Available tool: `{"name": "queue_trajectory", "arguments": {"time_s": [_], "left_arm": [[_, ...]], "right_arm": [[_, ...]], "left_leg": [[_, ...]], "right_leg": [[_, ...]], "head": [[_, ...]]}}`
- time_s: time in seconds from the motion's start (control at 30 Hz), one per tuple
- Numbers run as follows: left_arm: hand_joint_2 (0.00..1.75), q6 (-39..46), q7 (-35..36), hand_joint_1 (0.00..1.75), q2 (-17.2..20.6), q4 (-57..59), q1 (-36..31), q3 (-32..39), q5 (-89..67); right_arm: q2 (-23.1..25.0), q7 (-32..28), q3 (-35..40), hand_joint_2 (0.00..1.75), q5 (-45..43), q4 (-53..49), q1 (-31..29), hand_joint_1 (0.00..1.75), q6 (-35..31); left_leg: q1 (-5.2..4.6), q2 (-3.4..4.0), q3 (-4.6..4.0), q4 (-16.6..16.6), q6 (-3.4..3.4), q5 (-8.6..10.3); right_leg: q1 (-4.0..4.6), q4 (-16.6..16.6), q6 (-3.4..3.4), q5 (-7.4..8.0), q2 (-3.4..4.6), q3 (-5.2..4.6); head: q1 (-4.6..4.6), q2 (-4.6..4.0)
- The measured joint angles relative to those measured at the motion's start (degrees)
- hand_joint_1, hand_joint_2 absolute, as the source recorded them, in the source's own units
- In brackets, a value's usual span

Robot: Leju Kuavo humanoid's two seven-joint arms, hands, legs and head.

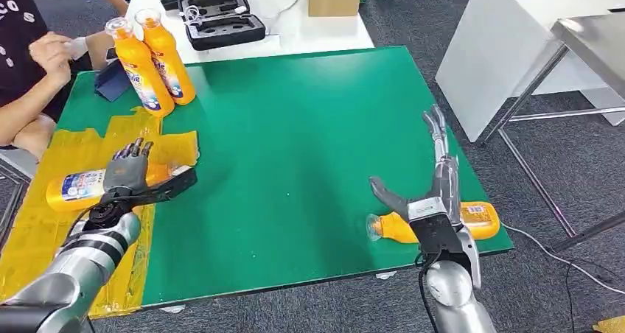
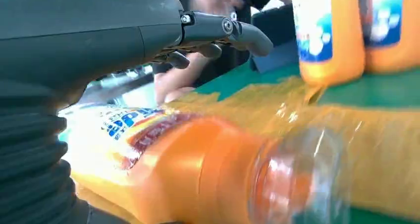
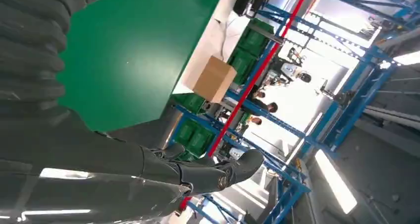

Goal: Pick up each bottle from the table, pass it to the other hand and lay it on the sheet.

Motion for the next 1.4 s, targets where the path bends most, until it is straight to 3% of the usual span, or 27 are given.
{"name": "queue_trajectory", "arguments": {"time_s": [0.17, 0.23, 0.3, 0.37, 0.67, 0.83, 1.07, 1.4], "left_arm": [[1.75, 2.4, -11.1, 0.0, -1.0, -2.5, 2.4, 3.8, 11.0], [1.75, -0.7, -18.3, 0.0, -1.9, -6.2, 4.9, 5.9, 19.9], [1.75, -8.1, -23.0, 0.0, -2.4, -13.4, 9.0, 6.8, 29.6], [1.75, -12.9, -23.6, 0.0, -2.7, -19.9, 12.4, 6.7, 34.4], [1.75, -16.8, -24.6, 0.0, -2.7, -31.3, 17.7, 6.7, 38.3], [1.75, -25.9, -28.7, 0.0, -2.4, -37.2, 21.0, 6.6, 51.4], [1.75, -29.3, -30.9, 0.0, -2.3, -47.7, 28.0, 7.8, 63.2], [1.75, -33.5, -30.3, 0.0, -2.6, -52.6, 30.8, 8.2, 70.7]], "right_arm": [[-0.7, 2.5, 0.5, 1.75, 5.6, 0.9, 0.0, 0.0, -0.6], [-2.3, 5.3, 1.1, 1.75, 9.4, 1.4, 0.0, 0.0, 1.2], [-5.3, 7.0, 2.4, 1.75, 10.5, 1.9, 0.0, 0.0, 7.1], [-8.5, 6.9, 3.2, 1.75, 9.7, 2.8, 0.2, 0.0, 11.5], [-14.5, 6.7, 4.5, 1.75, 8.8, 4.6, 0.1, 0.0, 15.6], [-22.5, 4.1, 4.7, 1.75, 3.2, 5.8, 0.2, 0.0, 22.8], [-32.8, 11.5, 2.1, 1.75, 11.5, 5.2, 3.8, 0.0, 22.4], [-40.1, 16.0, -2.0, 1.75, 16.5, 4.3, 7.4, 0.0, 22.5]], "left_leg": [[0.0, 0.01, 0.0, 0.0, 0.0, -0.01], [-0.01, 0.01, 0.0, 0.0, 0.0, -0.02], [-0.07, 0.02, 0.01, 0.0, 0.0, -0.07], [-0.07, 0.0, -0.05, 0.0, 0.01, -0.06], [-0.06, -0.03, -0.04, 0.0, 0.0, -0.06], [-0.08, -0.04, -0.07, 0.0, 0.03, -0.07], [-0.17, -0.05, -0.08, 0.0, 0.2, -0.22], [-0.16, -0.03, -0.03, 0.0, 0.21, -0.22]], "right_leg": [[-0.01, 0.0, -0.01, -0.01, 0.0, -0.02], [-0.02, 0.0, 0.0, -0.01, 0.01, -0.01], [-0.08, 0.0, 0.0, -0.01, 0.03, -0.02], [-0.09, 0.0, 0.02, -0.01, 0.01, -0.05], [-0.01, 0.0, 0.02, -0.02, 0.01, -0.04], [-0.1, 0.0, 0.03, -0.01, -0.02, -0.03], [-0.18, -0.1, 0.12, -0.08, -0.06, -0.03], [-0.17, -0.1, 0.13, -0.07, -0.03, -0.01]], "head": [[-0.02, 0.0], [0.0, 0.0], [-0.04, 0.0], [0.0, 0.0], [-0.04, 0.0], [0.02, 0.0], [-0.02, 0.0], [-0.02, 0.0]]}}
